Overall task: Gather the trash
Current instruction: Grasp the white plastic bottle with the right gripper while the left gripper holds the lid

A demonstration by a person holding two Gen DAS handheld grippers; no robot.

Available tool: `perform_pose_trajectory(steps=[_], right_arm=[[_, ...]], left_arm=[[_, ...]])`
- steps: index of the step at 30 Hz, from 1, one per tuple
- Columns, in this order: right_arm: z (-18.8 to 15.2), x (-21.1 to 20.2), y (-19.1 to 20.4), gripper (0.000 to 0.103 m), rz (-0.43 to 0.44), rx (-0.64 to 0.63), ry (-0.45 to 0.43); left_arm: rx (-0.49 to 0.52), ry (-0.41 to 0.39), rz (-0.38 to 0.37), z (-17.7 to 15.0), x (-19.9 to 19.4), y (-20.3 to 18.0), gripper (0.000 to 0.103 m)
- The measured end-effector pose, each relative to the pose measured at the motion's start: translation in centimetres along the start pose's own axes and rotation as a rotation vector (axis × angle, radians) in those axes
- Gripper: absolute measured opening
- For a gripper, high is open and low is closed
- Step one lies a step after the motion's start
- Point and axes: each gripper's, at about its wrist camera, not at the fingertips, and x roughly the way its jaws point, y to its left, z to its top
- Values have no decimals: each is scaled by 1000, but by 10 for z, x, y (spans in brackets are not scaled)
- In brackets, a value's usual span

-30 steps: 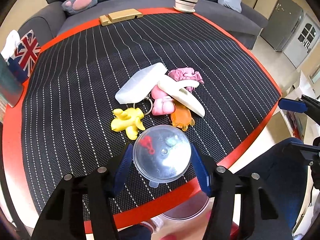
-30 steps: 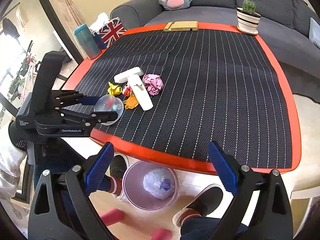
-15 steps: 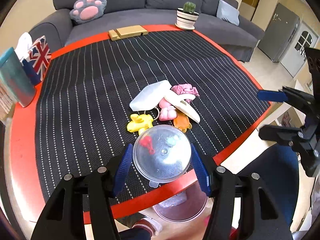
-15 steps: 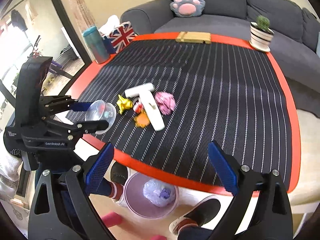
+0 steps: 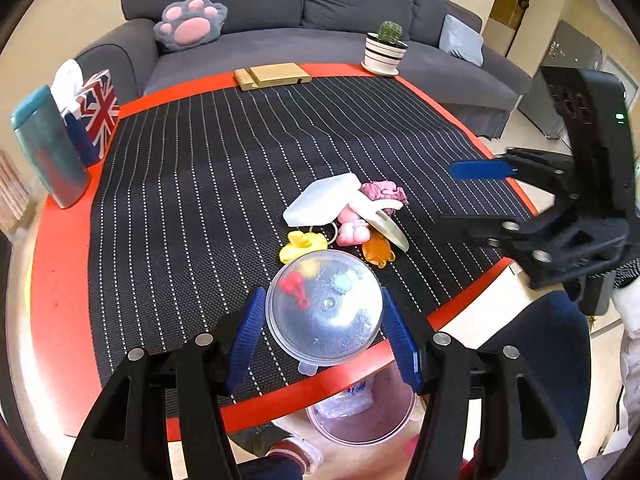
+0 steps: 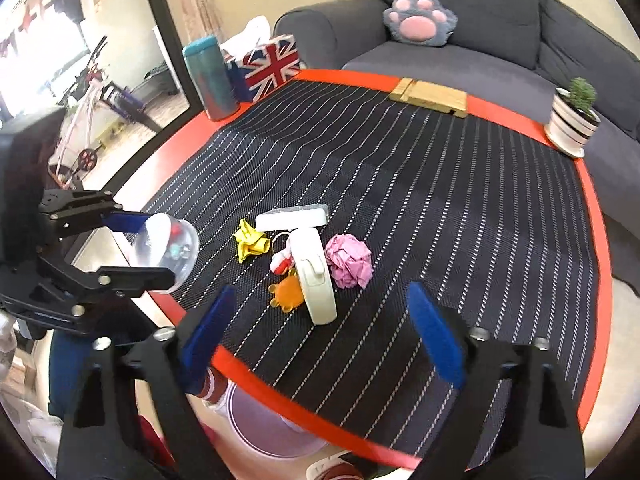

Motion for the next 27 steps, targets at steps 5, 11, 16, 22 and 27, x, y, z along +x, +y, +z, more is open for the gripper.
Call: perform_pose_trajectory(steps=[5, 11, 16, 22, 27], right_arm=[[8, 17, 2, 57, 21, -30, 28], [8, 28, 5, 34, 26, -52, 53], [8, 33, 2, 21, 24, -46, 55], [8, 36, 1, 8, 22, -38, 55], [7, 35, 0, 7, 28, -29, 48]], left_arm=[[-15, -2, 0, -1, 0, 6, 58], [-27, -3, -4, -3, 1, 11, 58], [-33, -2, -7, -4, 2, 13, 58], [-41, 0, -11, -6, 3, 15, 58], [-43, -4, -12, -6, 3, 15, 58]])
